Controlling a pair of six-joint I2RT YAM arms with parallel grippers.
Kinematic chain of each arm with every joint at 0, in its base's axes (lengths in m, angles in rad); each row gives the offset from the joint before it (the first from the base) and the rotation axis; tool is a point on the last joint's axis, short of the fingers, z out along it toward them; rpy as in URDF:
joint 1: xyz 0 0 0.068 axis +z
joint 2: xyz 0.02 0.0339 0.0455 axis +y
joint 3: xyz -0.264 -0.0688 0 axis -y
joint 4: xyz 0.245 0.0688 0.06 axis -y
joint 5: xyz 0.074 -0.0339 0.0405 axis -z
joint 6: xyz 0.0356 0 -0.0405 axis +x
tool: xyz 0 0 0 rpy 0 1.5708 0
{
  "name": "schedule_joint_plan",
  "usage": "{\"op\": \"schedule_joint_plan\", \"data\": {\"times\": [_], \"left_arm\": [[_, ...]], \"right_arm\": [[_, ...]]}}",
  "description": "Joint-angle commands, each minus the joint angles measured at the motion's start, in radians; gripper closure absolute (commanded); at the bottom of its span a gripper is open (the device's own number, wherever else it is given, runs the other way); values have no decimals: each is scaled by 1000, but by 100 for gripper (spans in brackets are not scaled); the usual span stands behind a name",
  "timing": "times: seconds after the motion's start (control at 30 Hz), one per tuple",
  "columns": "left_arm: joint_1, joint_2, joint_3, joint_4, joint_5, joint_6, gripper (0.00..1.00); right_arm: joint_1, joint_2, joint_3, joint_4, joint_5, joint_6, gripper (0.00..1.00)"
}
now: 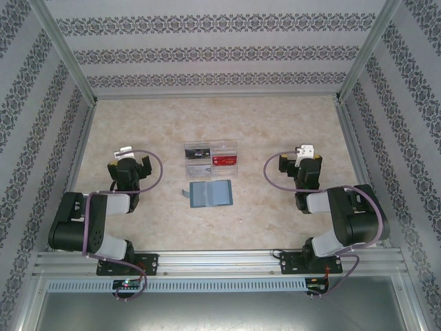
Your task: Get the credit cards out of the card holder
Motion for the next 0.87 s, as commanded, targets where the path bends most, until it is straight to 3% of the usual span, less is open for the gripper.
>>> {"op": "schedule_joint_plan", "data": {"times": [0.0,0.07,0.1,0.17,0.23,0.83], "left_arm": [[8,57,0,156,166,77,0],[0,131,-26,292,242,120,1],[-2,91,-2,170,225,109,1],[-2,113,15,194,185,101,1],[-2,94,39,103,142,74,1],[-1,102,52,98,159,84,1]], "right_arm": [[-10,-2,29,20,-43,1,2],[-10,1,29,20,-56,-3,2],[-11,0,29,18,-55,-3,2],[-11,0,29,15,-55,-3,2],[-10,-2,29,17,-54,-3,2],[-38,-1,69,-30,-104,16,2]]}}
